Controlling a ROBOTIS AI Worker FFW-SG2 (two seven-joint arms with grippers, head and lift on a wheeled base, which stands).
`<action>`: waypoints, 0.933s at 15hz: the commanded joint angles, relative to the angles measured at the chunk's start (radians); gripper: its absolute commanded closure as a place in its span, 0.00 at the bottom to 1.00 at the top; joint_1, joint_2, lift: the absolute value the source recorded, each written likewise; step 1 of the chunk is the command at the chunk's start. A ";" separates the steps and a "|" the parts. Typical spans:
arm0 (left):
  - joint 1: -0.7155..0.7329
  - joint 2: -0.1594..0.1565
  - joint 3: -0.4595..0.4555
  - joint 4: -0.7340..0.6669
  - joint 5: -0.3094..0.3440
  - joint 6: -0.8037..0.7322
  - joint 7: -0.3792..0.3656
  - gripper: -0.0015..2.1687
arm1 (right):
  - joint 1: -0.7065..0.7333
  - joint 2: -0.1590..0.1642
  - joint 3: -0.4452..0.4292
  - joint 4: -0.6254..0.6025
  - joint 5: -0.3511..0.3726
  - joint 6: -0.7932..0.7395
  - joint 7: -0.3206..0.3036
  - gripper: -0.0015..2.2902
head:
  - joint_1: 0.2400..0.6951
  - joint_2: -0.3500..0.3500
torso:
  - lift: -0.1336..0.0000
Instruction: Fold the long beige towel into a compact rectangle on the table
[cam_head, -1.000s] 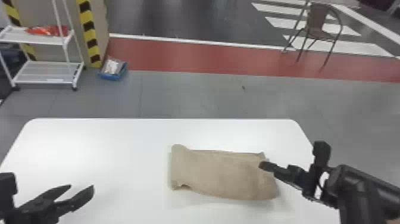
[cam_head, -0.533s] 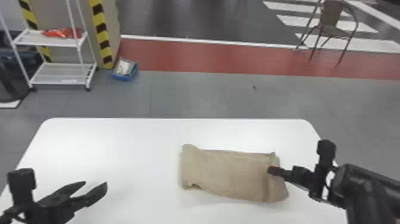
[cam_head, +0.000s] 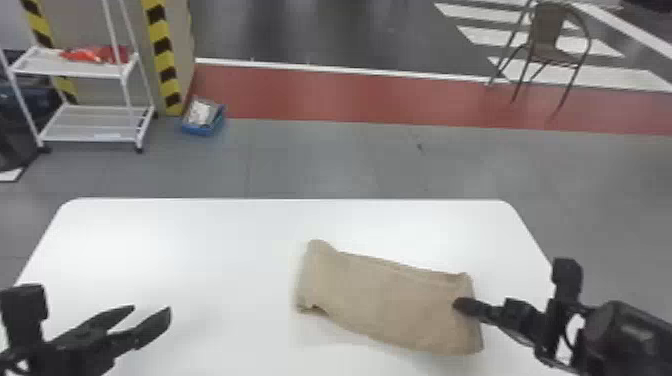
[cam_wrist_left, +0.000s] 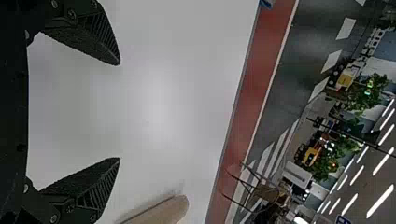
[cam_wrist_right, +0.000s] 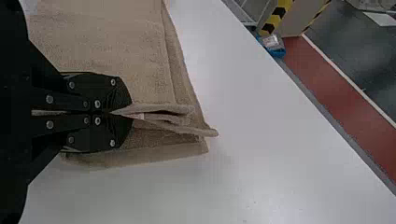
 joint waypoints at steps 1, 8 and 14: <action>-0.001 0.000 -0.004 0.000 0.000 0.000 -0.002 0.08 | 0.067 0.010 0.000 -0.087 -0.006 0.024 0.014 0.61 | 1.00 0.25 | 1.00; 0.001 0.001 0.000 -0.001 0.003 0.003 -0.012 0.08 | 0.059 -0.008 -0.123 -0.181 0.044 0.159 0.016 0.61 | 1.00 0.19 | 1.00; 0.002 -0.005 -0.027 -0.001 -0.003 0.003 -0.009 0.09 | -0.093 -0.023 -0.104 -0.061 0.147 0.122 0.016 0.61 | 1.00 0.09 | 1.00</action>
